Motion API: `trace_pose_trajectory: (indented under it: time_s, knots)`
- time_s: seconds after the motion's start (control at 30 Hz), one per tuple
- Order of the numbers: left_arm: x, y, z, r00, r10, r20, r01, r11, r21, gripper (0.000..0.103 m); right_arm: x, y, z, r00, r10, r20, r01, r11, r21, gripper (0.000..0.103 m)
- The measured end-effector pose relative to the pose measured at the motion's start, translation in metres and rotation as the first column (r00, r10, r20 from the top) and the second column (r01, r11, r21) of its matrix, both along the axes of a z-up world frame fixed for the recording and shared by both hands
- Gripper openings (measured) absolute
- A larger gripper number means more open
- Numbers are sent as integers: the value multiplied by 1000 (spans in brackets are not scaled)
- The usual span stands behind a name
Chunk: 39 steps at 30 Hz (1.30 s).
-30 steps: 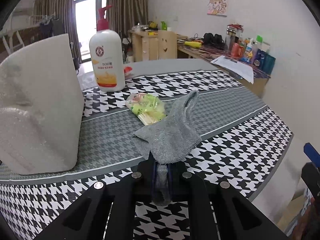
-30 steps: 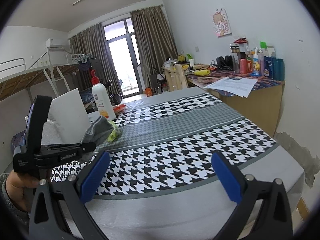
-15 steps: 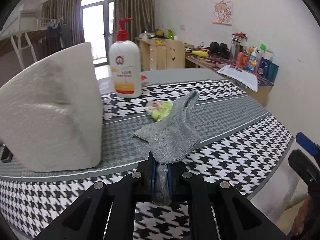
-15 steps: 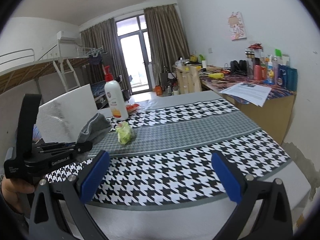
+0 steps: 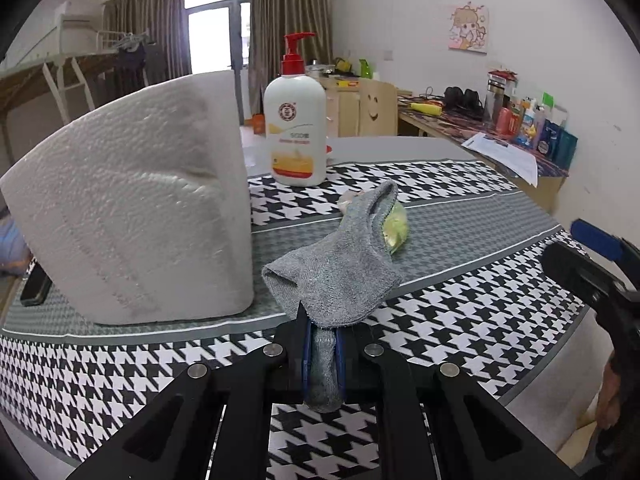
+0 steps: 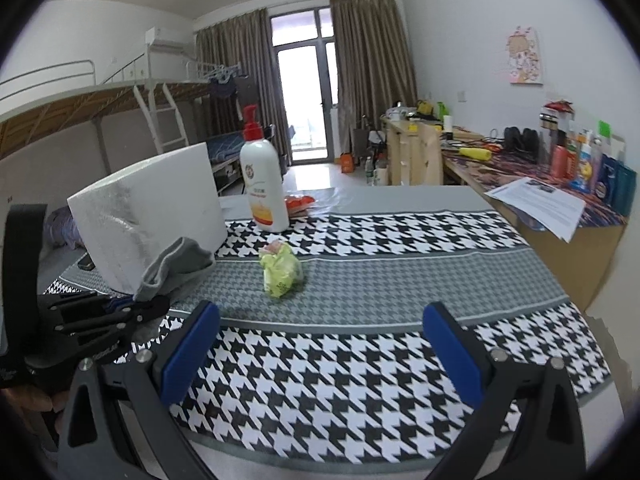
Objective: Organize soft objects
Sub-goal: 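Lift the grey sock with the left tool while the right tool approaches the snack bag, then close the right tool on the clear snack bag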
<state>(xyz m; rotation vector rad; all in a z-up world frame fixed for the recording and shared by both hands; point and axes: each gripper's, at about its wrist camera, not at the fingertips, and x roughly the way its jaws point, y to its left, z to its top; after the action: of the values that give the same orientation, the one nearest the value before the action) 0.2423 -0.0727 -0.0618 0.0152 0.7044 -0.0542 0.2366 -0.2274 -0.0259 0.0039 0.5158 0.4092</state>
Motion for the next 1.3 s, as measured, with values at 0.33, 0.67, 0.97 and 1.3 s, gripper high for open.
trace_pose_trajectory:
  time_s: [0.33, 0.67, 0.97, 1.3]
  knots:
    - [-3, 13, -7, 998, 49, -27, -49, 999, 6, 10, 28, 41, 6, 994, 94, -51, -98, 992, -80, 103]
    - [-8, 25, -7, 996, 75, -38, -75, 997, 4, 10, 48, 77, 4, 982, 167, -88, -180, 969, -170, 102]
    - [-19, 40, -11, 994, 97, -45, -98, 995, -8, 10, 62, 93, -5, 967, 206, -149, -235, 948, -214, 102]
    - [-15, 42, -13, 991, 110, -77, -112, 994, -12, 10, 86, 106, -18, 949, 218, -227, -272, 931, -245, 90]
